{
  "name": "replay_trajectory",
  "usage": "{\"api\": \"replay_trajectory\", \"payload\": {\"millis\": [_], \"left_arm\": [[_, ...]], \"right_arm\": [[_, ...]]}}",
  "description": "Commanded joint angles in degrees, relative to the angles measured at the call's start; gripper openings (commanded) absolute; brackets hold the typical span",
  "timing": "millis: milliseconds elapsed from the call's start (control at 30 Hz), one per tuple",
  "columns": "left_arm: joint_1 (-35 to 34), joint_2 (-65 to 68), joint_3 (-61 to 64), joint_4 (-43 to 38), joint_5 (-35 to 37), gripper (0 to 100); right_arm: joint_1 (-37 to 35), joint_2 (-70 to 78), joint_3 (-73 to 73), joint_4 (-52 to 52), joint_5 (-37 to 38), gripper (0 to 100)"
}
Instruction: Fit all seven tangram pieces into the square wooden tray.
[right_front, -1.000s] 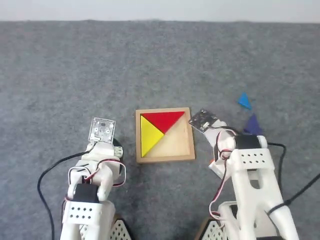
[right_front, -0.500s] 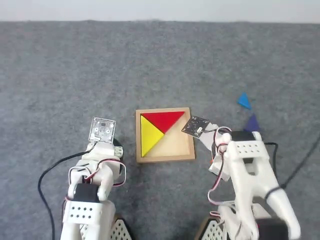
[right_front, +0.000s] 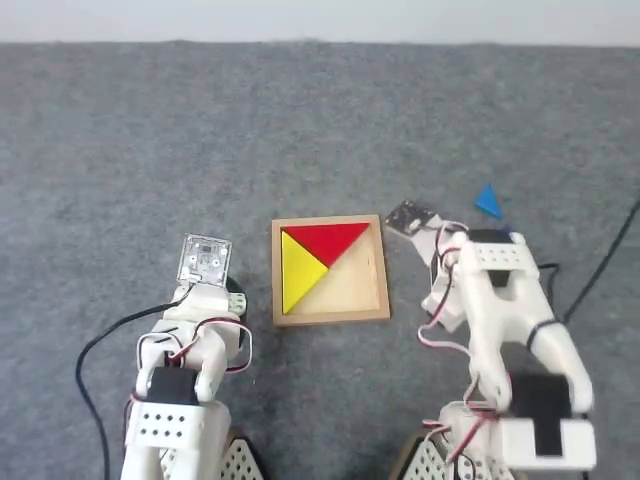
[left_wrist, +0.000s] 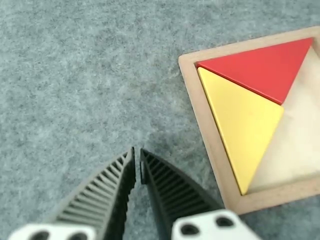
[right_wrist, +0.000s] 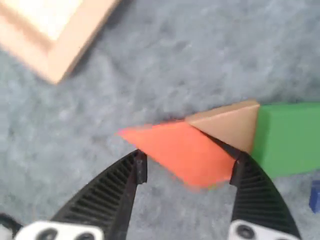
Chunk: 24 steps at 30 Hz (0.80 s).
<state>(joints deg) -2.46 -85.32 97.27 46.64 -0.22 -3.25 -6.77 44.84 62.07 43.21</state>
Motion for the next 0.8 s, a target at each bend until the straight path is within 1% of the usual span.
{"api": "replay_trajectory", "payload": {"millis": [0, 133, 233, 400, 500, 633, 767], "left_arm": [[-0.3, -0.7, -0.5, 0.1, 0.3, 1], [-0.3, -0.7, -0.5, 0.1, 0.3, 1], [-0.3, -0.7, -0.5, 0.1, 0.3, 1], [-0.3, -0.7, -0.5, 0.1, 0.3, 1], [-0.3, -0.7, -0.5, 0.1, 0.3, 1], [-0.3, -0.7, -0.5, 0.1, 0.3, 1], [-0.3, -0.7, -0.5, 0.1, 0.3, 1]], "right_arm": [[-0.7, 5.1, -4.6, -0.1, -3.7, 25.6], [-1.8, 9.5, -6.7, -0.5, -4.7, 25.6], [-2.2, 11.7, -10.3, 0.0, -8.4, 24.0], [-2.2, 13.1, -17.3, 0.0, -14.2, 10.2], [-2.4, 13.1, -21.5, 2.9, -15.8, 5.4], [-4.4, 13.1, -27.3, 7.3, -16.4, 4.8], [-8.0, 13.1, -31.6, 8.8, -22.2, 4.8]]}}
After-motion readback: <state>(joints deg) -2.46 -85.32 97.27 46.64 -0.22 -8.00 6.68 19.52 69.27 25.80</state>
